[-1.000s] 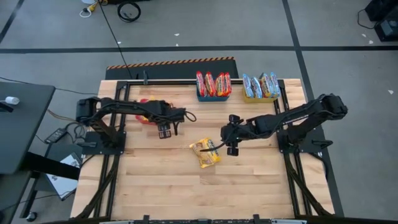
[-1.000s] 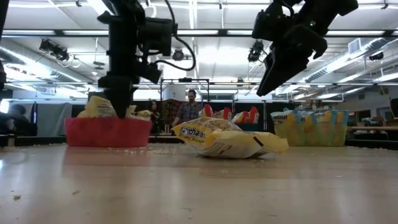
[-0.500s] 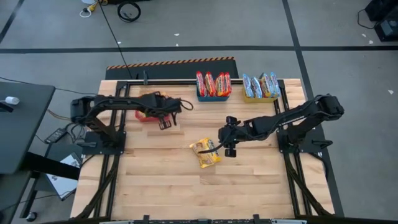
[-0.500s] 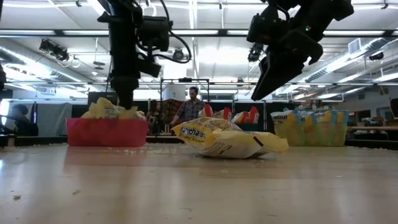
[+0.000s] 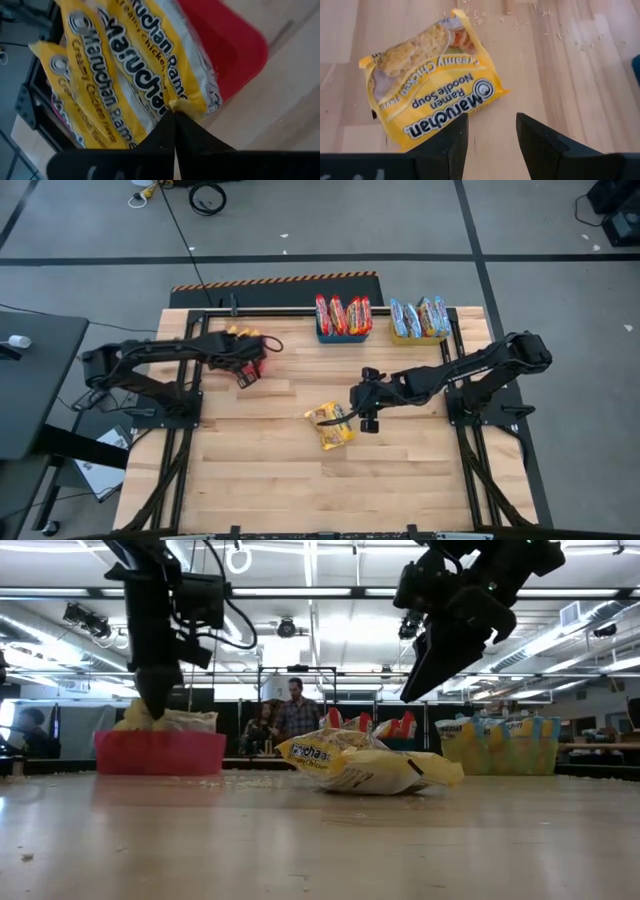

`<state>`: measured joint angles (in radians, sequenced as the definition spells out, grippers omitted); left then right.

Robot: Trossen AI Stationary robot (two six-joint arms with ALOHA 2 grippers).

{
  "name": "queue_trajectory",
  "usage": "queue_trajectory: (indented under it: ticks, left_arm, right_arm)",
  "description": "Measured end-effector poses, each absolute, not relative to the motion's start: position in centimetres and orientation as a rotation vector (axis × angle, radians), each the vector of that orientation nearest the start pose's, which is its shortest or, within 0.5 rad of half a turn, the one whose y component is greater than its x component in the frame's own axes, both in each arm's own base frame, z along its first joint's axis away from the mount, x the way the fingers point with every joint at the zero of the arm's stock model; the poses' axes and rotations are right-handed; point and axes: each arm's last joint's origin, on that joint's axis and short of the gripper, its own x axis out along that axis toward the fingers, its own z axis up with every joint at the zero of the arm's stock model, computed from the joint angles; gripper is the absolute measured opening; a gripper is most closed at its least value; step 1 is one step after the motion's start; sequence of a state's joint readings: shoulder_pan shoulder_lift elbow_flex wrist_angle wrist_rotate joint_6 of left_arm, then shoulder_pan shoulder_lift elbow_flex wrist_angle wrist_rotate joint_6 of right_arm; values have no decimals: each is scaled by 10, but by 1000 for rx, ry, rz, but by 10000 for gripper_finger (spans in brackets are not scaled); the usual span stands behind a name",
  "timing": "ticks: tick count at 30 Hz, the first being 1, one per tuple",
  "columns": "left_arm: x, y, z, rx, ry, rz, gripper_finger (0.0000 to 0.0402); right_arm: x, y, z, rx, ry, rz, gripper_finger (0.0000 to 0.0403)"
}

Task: Sort Maruchan noodles
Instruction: Adjust the yellow noodle packs on the red bin

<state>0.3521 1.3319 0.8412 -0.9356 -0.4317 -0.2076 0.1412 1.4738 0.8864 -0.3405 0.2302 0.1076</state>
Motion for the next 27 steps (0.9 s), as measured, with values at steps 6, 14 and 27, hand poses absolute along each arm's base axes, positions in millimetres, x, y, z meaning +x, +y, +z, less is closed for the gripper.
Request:
queue_trajectory:
  ticks: [6,14,27]
  left_arm:
    - [193,86,203,-83,1389,811,1]
    - [192,92,196,-129,1359,816,1]
    - [193,94,196,-135,1342,805,10]
  right_arm:
    - [289,36,183,-276,999,-55,181]
    - [289,47,134,-405,1168,88,228]
    - [285,88,131,-1031,1101,289,286]
